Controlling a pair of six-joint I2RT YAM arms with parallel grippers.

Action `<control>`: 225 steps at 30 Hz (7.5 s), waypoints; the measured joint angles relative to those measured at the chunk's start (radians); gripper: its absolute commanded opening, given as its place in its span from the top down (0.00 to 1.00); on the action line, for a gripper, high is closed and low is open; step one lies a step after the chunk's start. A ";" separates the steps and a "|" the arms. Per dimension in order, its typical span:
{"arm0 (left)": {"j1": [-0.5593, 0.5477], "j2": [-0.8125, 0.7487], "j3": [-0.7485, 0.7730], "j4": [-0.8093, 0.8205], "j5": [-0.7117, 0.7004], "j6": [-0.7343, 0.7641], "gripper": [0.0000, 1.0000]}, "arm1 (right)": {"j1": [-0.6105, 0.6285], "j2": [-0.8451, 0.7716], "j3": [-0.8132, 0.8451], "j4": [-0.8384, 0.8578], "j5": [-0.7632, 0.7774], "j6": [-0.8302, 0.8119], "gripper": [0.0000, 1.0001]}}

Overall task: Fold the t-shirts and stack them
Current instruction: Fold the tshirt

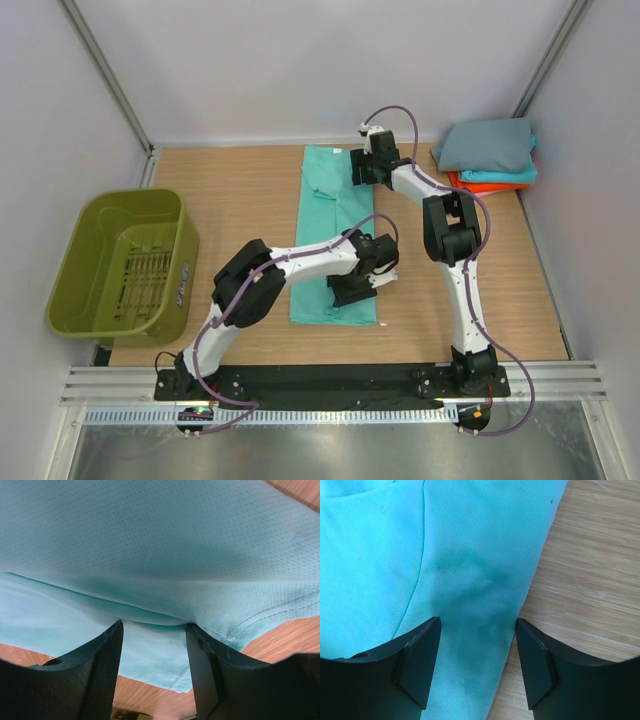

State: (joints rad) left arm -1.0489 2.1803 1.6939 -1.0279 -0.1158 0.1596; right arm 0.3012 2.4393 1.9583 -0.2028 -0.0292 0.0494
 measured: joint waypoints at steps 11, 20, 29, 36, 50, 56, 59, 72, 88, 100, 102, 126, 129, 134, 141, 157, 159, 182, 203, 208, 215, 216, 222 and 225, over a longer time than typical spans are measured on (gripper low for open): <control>-0.037 0.010 0.022 0.003 -0.035 0.002 0.42 | -0.010 -0.015 -0.014 -0.011 0.018 -0.018 0.31; -0.045 -0.212 0.079 -0.052 -0.038 0.023 0.00 | -0.102 -0.224 -0.056 -0.153 0.026 0.035 0.31; 0.137 -0.500 0.101 -0.046 0.068 -0.168 0.04 | -0.188 -0.708 -0.402 -0.253 -0.168 0.303 0.33; 0.383 -0.511 -0.141 0.003 0.203 -0.420 0.17 | -0.192 -0.897 -0.889 -0.310 -0.359 0.518 0.33; 0.594 -0.695 -0.868 0.430 0.575 -0.911 0.32 | -0.082 -1.091 -1.325 -0.309 -0.500 0.641 0.35; 0.597 -0.697 -0.936 0.544 0.603 -0.989 0.32 | -0.053 -1.092 -1.420 -0.287 -0.528 0.674 0.37; 0.600 -0.697 -0.969 0.589 0.609 -1.019 0.34 | -0.034 -1.092 -1.421 -0.254 -0.535 0.689 0.38; 0.602 -0.688 -1.038 0.629 0.620 -1.093 0.42 | 0.054 -1.076 -1.431 -0.156 -0.560 0.740 0.46; 0.571 -0.651 -1.042 0.669 0.649 -1.125 0.53 | 0.118 -1.014 -1.453 -0.055 -0.576 0.789 0.62; 0.560 -0.625 -1.057 0.696 0.658 -1.133 0.91 | 0.119 -1.014 -1.473 -0.029 -0.573 0.800 0.99; 0.557 -0.624 -1.060 0.708 0.656 -1.136 1.00 | 0.119 -1.014 -1.473 -0.029 -0.568 0.800 0.99; 0.737 -0.390 -0.370 0.620 0.666 -0.944 1.00 | -0.096 -0.801 -0.840 -0.160 -0.584 0.631 0.99; 0.751 -0.281 -0.260 0.619 0.662 -0.931 1.00 | -0.135 -0.707 -0.770 -0.109 -0.591 0.634 0.99; 0.757 -0.140 -0.133 0.639 0.647 -0.911 1.00 | -0.163 -0.506 -0.638 -0.012 -0.596 0.637 0.99; 0.758 -0.006 -0.011 0.666 0.618 -0.893 1.00 | -0.160 -0.288 -0.476 0.033 -0.603 0.640 0.99; 0.776 0.091 0.161 0.706 0.459 -0.808 0.35 | -0.159 -0.183 -0.256 0.085 -0.579 0.624 0.54; 0.772 0.103 0.190 0.682 0.405 -0.771 0.30 | -0.160 -0.183 -0.255 0.082 -0.571 0.607 0.49; 0.774 -0.125 -0.282 0.619 0.670 -0.953 0.31 | -0.230 -0.419 -0.721 -0.042 -0.643 0.546 0.46; 0.746 -0.022 -0.227 0.687 0.676 -0.992 0.65 | -0.224 -0.383 -0.721 0.023 -0.663 0.576 0.63; 0.746 -0.019 -0.227 0.695 0.662 -0.996 0.93 | -0.218 -0.380 -0.724 0.040 -0.666 0.576 0.83; 0.746 -0.025 -0.245 0.715 0.661 -0.991 1.00 | -0.211 -0.394 -0.759 0.049 -0.663 0.576 0.99; 0.746 -0.034 -0.254 0.715 0.665 -0.990 1.00 | -0.211 -0.410 -0.770 0.043 -0.664 0.576 0.99; 0.745 -0.176 -0.312 0.686 0.686 -0.988 1.00 | -0.211 -0.631 -0.854 0.003 -0.673 0.578 0.99; 0.743 -0.298 -0.330 0.665 0.698 -0.982 1.00 | -0.211 -0.762 -0.892 -0.010 -0.683 0.582 0.99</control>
State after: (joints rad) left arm -0.3061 1.8828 1.3640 -0.3634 0.5827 -0.8219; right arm 0.0906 1.6775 1.0660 -0.2123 -0.7120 0.6312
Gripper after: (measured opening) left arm 0.009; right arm 0.038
